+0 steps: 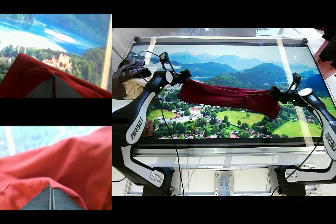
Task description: Fold the shirts.
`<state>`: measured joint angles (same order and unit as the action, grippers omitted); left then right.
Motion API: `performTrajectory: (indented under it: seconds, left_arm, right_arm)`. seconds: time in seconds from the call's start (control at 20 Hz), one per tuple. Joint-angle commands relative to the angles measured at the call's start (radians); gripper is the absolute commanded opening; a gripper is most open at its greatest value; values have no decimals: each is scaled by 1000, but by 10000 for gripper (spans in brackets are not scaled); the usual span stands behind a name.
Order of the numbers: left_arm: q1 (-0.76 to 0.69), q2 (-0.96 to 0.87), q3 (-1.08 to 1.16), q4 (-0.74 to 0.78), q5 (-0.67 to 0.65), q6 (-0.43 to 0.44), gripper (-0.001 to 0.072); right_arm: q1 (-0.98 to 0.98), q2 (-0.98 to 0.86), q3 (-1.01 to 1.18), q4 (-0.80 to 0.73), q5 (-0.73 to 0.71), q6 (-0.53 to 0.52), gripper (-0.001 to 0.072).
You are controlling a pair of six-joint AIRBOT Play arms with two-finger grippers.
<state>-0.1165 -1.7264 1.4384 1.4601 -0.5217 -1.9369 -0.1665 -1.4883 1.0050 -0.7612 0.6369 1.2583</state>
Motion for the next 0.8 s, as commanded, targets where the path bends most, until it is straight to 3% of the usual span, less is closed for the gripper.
performTrajectory:
  seconds: [0.0,0.1,0.15,0.2,0.25,0.3,0.45,0.55,0.7,0.75]
  left_arm:
    - [-8,-42,10,22,1,1,9]
    - [-8,-42,19,18,-1,0,22]
    - [-8,-40,31,9,-9,0,126]
    - [-8,-35,49,2,-24,1,369]
    - [-8,-25,68,3,-38,2,493]
    - [-8,-12,91,4,-54,18,498]
    - [-8,41,147,6,-68,100,498]
    - [-8,85,163,5,-68,113,498]
    - [-10,132,165,4,-67,167,498]
    - [-10,142,165,2,-68,181,498]
  right_arm:
    - [29,-65,32,-1,-95,-1,24]
    - [29,-64,40,-6,-91,-1,26]
    - [27,-63,54,-10,-74,-2,28]
    - [25,-61,77,-19,-45,-3,63]
    - [19,-51,111,-45,-9,-11,171]
    - [7,-37,150,-75,34,-14,291]
    - [-44,26,249,-161,165,-14,318]
    - [-95,56,272,-237,222,19,384]
    - [-199,33,272,-256,363,56,407]
    - [-231,15,272,-251,405,60,455]
